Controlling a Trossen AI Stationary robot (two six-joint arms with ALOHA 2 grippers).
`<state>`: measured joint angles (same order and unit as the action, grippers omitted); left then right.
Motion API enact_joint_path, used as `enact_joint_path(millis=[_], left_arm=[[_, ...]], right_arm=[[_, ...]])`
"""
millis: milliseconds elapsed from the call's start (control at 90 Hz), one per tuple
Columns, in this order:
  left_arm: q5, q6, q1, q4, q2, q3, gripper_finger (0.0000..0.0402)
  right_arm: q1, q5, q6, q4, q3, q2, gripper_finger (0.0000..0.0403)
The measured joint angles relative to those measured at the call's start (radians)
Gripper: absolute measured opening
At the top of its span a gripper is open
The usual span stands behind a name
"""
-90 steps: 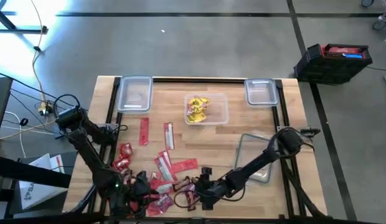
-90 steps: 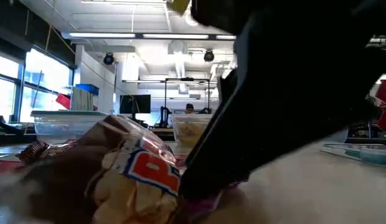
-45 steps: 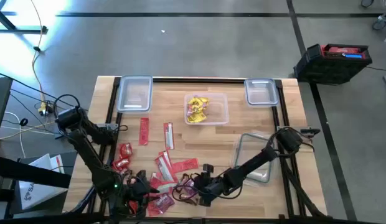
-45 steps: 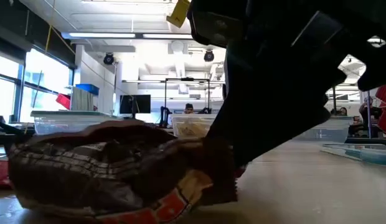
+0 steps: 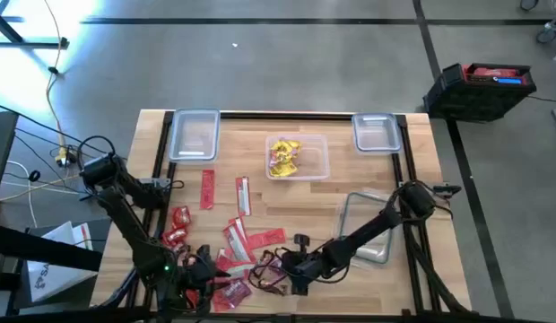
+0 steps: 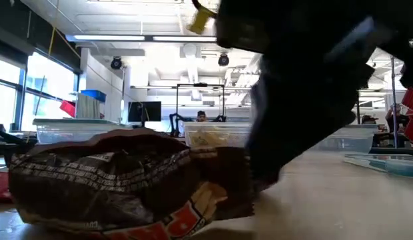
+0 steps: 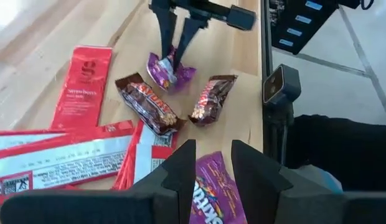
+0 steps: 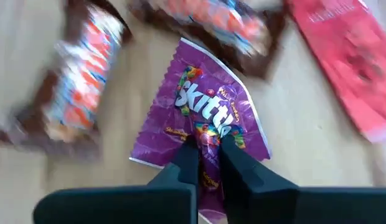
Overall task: Sort candy
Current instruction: Put the violet candy into the center transparent bin
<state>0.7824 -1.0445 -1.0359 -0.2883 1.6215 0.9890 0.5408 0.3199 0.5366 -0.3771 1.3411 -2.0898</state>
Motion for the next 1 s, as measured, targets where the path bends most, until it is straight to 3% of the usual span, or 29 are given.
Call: enact_joint_path(millis=[300,622,844,1000], left_arm=[[0.045,0.009,0.002,-0.003,0.000,0.000,0.0087],[0.083,0.036,0.004,-0.002,0.000,0.000,0.0087],[0.058,0.080,0.022,-0.002,0.000,0.000,0.0087],[0.034,0.078,0.022,-0.002,0.000,0.000,0.0087]], right_arm=[[-0.097,0.232,0.046,-0.399,0.001,0.202,0.0009],[-0.372,0.355,-0.079,-0.475,0.003,0.280,0.0009],[-0.575,0.322,-0.083,-0.456,-0.011,0.273,0.0009],[-0.660,0.182,-0.082,-0.428,-0.013,0.270,0.0009]])
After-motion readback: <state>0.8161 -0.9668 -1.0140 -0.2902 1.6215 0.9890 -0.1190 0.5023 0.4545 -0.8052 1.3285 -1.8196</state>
